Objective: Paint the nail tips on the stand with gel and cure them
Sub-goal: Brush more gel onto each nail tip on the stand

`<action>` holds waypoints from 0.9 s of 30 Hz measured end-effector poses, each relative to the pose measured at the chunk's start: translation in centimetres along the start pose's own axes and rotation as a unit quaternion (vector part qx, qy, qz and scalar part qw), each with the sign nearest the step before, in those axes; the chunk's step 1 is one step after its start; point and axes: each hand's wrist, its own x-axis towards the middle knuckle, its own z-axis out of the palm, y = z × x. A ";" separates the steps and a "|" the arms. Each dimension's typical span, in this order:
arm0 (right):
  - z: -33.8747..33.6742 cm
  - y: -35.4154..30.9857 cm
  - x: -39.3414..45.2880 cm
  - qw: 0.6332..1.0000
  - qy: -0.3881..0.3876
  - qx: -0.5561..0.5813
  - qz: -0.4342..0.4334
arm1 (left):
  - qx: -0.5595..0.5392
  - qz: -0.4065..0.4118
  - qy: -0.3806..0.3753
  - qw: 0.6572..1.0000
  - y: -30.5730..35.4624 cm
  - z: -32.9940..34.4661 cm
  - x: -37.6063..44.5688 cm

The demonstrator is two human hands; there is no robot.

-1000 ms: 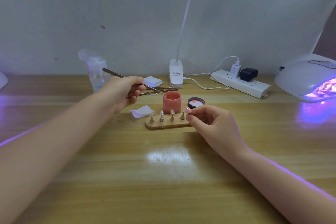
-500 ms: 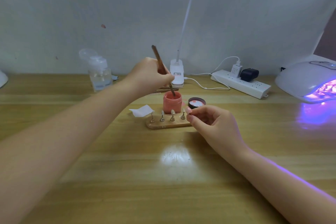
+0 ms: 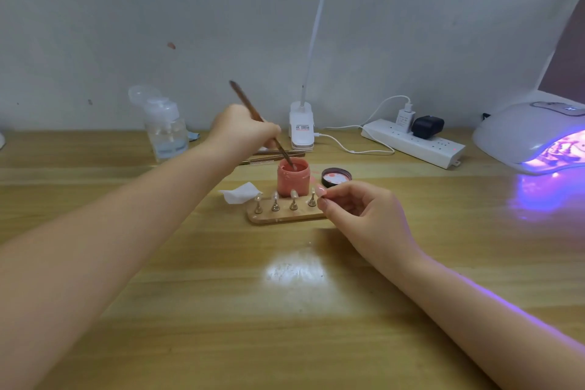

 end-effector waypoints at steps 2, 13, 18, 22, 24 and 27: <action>0.0 0.0 0.0 1.000 -0.002 0.000 0.001 | -0.077 -0.057 0.017 0.995 -0.9 -0.8 0.2; 0.0 -0.2 -0.1 1.000 -0.002 -0.004 0.002 | -0.222 -0.176 0.016 0.959 -4.2 -2.8 -0.3; -0.1 -0.4 -0.2 1.000 -0.002 -0.007 0.005 | -0.253 -0.149 -0.005 0.956 -4.3 -2.0 -0.5; -0.1 -0.5 -0.2 1.000 -0.003 -0.004 0.011 | -0.231 -0.146 0.052 0.960 -5.4 -1.6 -0.6; -0.1 -0.5 -0.1 1.000 -0.002 -0.003 0.018 | -0.237 -0.125 0.090 0.959 -5.7 -1.9 -0.9; -0.1 -0.5 0.0 0.999 -0.005 0.003 0.031 | -0.277 -0.052 0.127 0.951 -5.1 -2.2 -2.3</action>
